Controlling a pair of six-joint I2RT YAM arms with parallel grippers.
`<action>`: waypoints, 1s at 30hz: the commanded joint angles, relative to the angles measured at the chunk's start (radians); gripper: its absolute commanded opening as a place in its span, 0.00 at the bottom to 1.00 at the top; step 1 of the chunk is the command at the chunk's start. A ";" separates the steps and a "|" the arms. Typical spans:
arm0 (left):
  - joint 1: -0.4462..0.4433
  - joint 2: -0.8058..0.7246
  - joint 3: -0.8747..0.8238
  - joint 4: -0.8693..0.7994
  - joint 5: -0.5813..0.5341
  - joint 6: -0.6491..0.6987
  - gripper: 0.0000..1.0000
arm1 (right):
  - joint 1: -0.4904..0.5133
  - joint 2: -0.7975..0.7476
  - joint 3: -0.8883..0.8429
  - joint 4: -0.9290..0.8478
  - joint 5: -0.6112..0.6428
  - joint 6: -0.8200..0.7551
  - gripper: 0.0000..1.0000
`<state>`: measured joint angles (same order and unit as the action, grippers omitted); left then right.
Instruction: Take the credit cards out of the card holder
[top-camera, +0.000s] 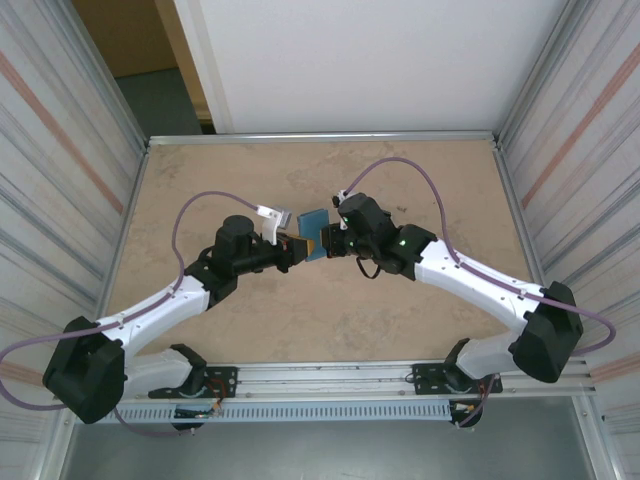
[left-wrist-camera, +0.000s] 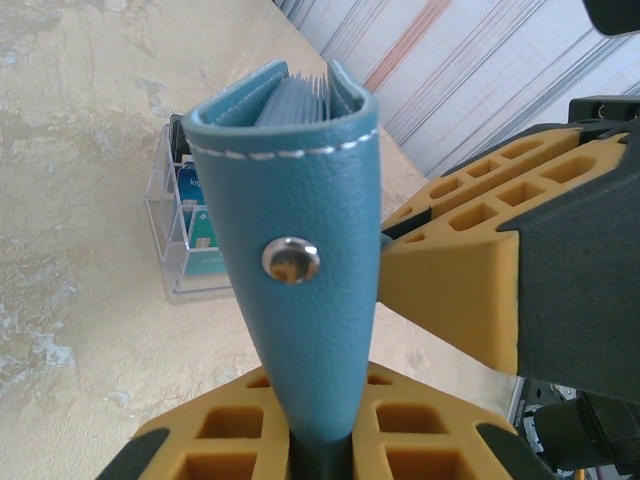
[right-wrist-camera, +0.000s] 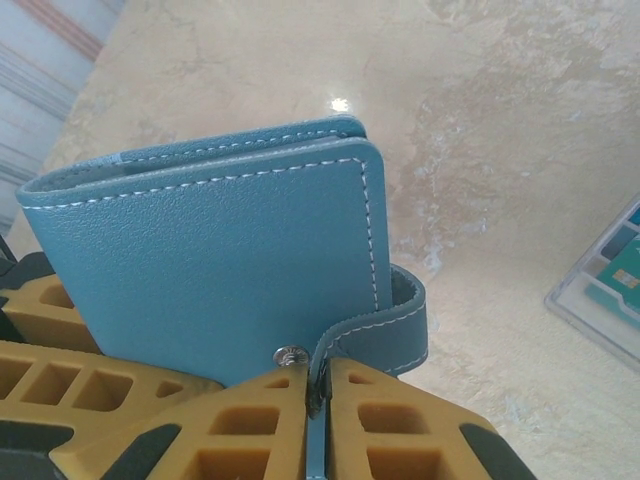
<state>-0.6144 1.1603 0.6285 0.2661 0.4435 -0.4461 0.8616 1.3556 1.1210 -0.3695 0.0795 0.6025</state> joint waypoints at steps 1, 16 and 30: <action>0.001 -0.022 0.032 0.061 0.026 0.001 0.00 | -0.016 -0.031 -0.016 -0.009 0.024 0.023 0.12; 0.083 -0.074 0.035 0.041 0.248 0.039 0.00 | -0.157 -0.170 -0.151 0.066 -0.143 0.023 0.47; 0.117 -0.078 0.098 -0.005 0.519 0.097 0.00 | -0.386 -0.425 -0.401 0.436 -0.808 -0.059 0.78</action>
<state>-0.5030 1.1130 0.6811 0.2592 0.8959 -0.3878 0.4786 0.9840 0.7326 -0.0399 -0.5674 0.5900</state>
